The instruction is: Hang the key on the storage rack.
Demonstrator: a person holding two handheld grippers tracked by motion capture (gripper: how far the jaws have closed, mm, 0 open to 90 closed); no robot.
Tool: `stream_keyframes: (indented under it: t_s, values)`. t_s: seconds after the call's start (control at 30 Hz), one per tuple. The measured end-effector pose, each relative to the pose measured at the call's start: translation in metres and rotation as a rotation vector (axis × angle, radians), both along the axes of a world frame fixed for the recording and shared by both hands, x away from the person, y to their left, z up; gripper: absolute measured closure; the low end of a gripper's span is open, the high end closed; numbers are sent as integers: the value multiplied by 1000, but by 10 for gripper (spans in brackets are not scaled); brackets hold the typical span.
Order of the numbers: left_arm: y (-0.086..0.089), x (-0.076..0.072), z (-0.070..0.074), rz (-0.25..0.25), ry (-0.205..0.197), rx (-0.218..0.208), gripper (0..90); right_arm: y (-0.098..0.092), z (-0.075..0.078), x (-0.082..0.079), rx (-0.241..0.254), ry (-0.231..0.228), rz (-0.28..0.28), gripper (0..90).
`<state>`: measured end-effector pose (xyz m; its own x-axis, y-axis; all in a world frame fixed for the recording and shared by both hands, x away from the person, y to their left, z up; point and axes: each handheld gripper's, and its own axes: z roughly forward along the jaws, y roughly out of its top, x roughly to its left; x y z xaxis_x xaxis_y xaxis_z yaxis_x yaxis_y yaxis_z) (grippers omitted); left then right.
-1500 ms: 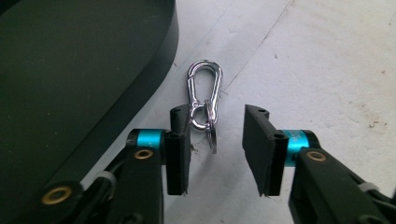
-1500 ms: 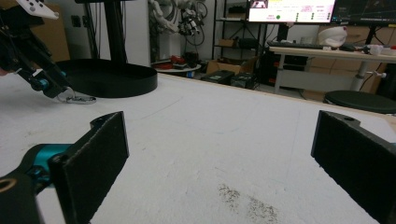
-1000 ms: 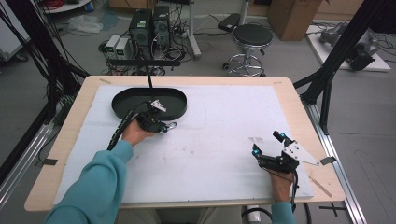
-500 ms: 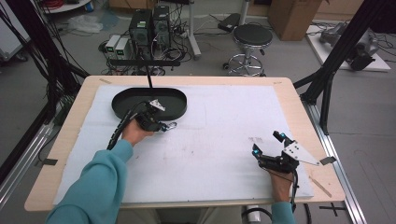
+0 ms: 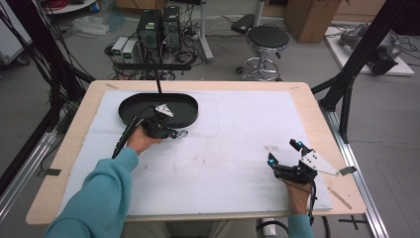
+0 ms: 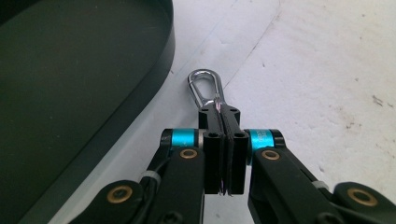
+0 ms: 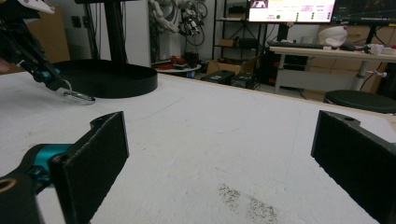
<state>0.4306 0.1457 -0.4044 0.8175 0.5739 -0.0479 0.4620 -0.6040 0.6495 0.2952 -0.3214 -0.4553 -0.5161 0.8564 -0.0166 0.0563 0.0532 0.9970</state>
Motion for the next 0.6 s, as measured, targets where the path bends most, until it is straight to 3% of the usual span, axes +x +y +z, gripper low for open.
stream_keyframes:
  t_s: [0.07, 0.1, 0.13, 0.17, 0.27, 0.37, 0.6]
  values:
    - [1, -1, 2, 0, -5, -9, 881, 0, 0, 0, -2, 0, 0, 34]
    - [4, -2, 8, 1, -14, -43, 882, 0, 0, 0, 1, 1, 0, 34]
    - [4, -2, 8, 1, -14, -43, 882, 0, 0, 0, 1, 1, 0, 34]
    - [7, -4, 14, 4, -24, -73, 882, 0, 0, 0, -1, -1, 0, 34]
    - [13, -6, 20, 8, -34, -90, 882, 0, 0, 0, -6, -1, -2, 34]
    - [26, -11, 34, 27, -71, -133, 881, 0, 0, 0, -6, -2, -2, 34]
    - [49, -13, 58, 58, -122, -162, 882, 0, 0, 0, -8, -3, -4, 34]
